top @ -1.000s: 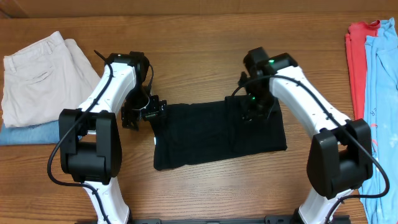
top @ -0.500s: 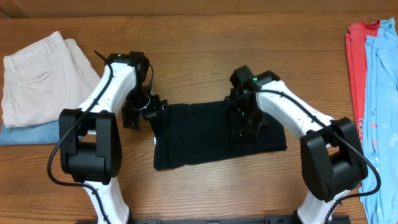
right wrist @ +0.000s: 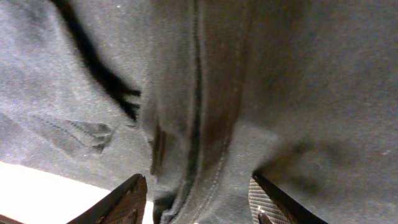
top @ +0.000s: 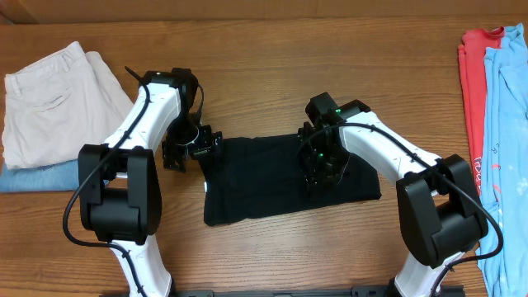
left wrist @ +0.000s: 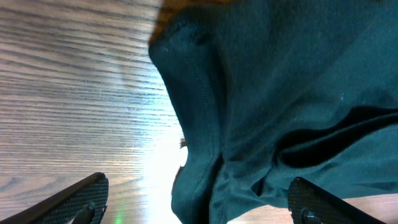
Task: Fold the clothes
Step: 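Press the folded right half down with the right gripper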
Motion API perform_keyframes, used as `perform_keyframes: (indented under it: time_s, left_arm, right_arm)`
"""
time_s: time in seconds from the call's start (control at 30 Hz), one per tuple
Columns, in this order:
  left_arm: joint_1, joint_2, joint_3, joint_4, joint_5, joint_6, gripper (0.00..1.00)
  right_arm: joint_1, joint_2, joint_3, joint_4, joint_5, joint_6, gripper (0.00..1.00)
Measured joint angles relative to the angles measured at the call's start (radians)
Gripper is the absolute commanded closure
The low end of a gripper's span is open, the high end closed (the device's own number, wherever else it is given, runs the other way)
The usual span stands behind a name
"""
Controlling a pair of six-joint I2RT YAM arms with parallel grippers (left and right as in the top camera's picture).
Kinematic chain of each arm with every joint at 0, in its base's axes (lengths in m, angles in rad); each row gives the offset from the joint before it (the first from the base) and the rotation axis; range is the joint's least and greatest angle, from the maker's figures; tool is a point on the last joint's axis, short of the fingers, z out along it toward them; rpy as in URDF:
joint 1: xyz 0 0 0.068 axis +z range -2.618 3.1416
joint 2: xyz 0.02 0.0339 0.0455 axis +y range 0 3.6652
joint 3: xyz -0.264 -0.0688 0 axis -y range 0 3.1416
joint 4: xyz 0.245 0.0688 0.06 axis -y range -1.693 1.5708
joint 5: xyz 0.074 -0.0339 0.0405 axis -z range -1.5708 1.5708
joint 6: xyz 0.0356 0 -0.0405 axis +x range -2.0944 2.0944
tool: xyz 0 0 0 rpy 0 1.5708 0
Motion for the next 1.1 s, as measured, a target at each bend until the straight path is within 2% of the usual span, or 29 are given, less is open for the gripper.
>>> perform_keyframes:
  time_s: [0.3,0.5,0.63,0.77,1.1]
  left_arm:
    - [0.0,0.0,0.0,-0.001,0.0,0.0,0.05]
    - [0.0,0.0,0.0,-0.003,0.003,0.0,0.05]
    - [0.0,0.0,0.0,-0.004,0.003,0.0,0.05]
    - [0.0,0.0,0.0,-0.003,0.003,0.0,0.05]
    - [0.0,0.0,0.0,0.002,0.003,0.0,0.05]
  right_arm:
    - [0.0,0.0,0.001,0.056,-0.011,-0.003,0.44]
    - [0.0,0.0,-0.003,0.101,-0.011,0.008,0.54]
    - [0.0,-0.001,-0.018,0.114,-0.011,0.014,0.7]
    - [0.0,-0.001,-0.024,0.113,-0.008,0.01,0.95]
    - [-0.001,-0.001,-0.019,-0.03,0.031,0.008,0.96]
